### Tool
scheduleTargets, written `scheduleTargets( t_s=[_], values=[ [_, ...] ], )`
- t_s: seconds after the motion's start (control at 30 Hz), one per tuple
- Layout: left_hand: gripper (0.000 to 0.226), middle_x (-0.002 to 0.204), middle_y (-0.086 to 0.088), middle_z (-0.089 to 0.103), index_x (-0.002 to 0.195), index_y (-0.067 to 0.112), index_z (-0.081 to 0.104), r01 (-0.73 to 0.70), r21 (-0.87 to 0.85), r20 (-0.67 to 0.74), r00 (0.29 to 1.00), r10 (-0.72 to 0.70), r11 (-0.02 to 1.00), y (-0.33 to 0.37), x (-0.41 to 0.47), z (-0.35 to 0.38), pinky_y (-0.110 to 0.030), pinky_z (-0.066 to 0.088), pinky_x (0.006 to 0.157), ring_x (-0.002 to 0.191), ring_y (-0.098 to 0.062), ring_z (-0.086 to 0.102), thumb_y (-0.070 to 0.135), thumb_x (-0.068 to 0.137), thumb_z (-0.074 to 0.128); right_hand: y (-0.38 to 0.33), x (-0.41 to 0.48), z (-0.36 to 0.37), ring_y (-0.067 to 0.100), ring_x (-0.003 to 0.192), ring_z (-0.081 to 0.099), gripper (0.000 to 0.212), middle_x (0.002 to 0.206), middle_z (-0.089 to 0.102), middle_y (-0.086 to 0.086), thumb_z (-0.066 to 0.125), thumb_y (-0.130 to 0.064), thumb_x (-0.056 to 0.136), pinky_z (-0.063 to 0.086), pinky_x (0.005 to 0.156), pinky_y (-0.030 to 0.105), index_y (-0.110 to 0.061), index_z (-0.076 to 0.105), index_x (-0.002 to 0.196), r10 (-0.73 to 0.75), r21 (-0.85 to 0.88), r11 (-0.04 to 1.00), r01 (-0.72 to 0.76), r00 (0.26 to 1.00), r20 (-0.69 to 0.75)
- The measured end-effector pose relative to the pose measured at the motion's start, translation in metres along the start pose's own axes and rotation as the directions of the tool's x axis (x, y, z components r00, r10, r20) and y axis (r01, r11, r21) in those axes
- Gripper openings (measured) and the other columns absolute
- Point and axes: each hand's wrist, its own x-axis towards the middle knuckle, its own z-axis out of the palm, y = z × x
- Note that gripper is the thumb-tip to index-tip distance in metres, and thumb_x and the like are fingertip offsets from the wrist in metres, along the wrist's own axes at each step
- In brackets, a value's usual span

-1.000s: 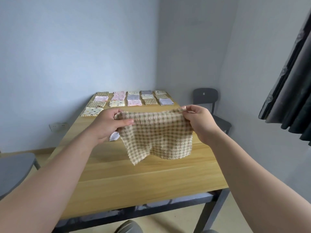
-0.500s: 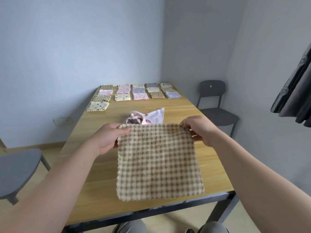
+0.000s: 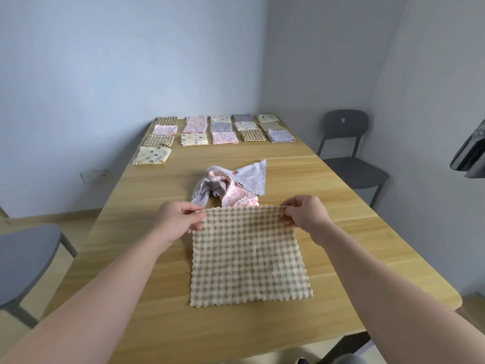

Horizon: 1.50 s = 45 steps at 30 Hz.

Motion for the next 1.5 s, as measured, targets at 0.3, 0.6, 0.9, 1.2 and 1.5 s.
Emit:
scheduleTargets(
  t_s=[0.3,0.6,0.9,1.2,1.5],
  values=[
    [0.021,0.103,0.016,0.075,0.093,0.025,0.080,-0.192,0.045,0.024,0.981,0.191,0.980,-0.029,-0.044,0.010,-0.009,0.051,0.084,0.099,0.003,0.070,0.005,0.088,0.076,0.046,-0.027,0.003,0.013,0.054,0.046,0.018,0.072,0.067,0.007,0.061,-0.003,0.087,0.039,0.051,0.027,-0.015,0.073,0.083,-0.137,0.029,0.990,0.138,0.990,-0.030],
    [0.026,0.106,0.022,0.072,0.082,0.030,0.079,-0.387,0.295,-0.085,0.900,0.428,0.873,-0.056,-0.083,0.030,-0.005,0.044,0.088,0.103,0.008,0.064,0.005,0.078,0.083,0.084,-0.052,0.006,0.000,0.077,0.065,0.030,0.087,0.075,-0.012,0.060,0.004,0.080,0.050,0.068,0.022,-0.024,0.071,0.075,-0.271,-0.088,0.962,0.260,0.949,-0.160],
    [0.023,0.113,0.020,0.067,0.085,0.027,0.074,-0.460,0.467,0.052,0.867,0.496,0.755,-0.069,-0.082,0.036,0.002,0.036,0.091,0.107,0.017,0.056,0.005,0.080,0.079,0.102,-0.053,0.009,0.000,0.091,0.063,0.033,0.087,0.069,-0.013,0.065,0.014,0.071,0.044,0.077,0.004,-0.018,0.070,0.071,-0.525,-0.270,0.842,0.467,0.825,-0.209],
    [0.025,0.122,0.016,0.064,0.083,0.026,0.065,-0.438,0.508,0.065,0.878,0.474,0.742,-0.071,-0.082,0.038,0.003,0.033,0.090,0.106,0.005,0.058,0.003,0.082,0.073,0.105,-0.059,0.014,0.009,0.079,0.057,0.011,0.084,0.060,-0.006,0.059,-0.008,0.073,0.045,0.063,0.019,-0.011,0.067,0.066,-0.636,-0.347,0.752,0.561,0.756,-0.154],
    [0.020,0.128,0.017,0.060,0.089,0.025,0.067,-0.421,0.519,0.071,0.888,0.453,0.744,-0.069,-0.085,0.039,0.005,0.031,0.089,0.108,0.006,0.055,0.006,0.086,0.073,0.107,-0.059,0.015,0.008,0.078,0.060,0.016,0.091,0.062,-0.006,0.069,-0.017,0.089,0.046,0.067,0.013,-0.010,0.075,0.076,-0.618,-0.382,0.761,0.524,0.765,-0.180]
  ],
)
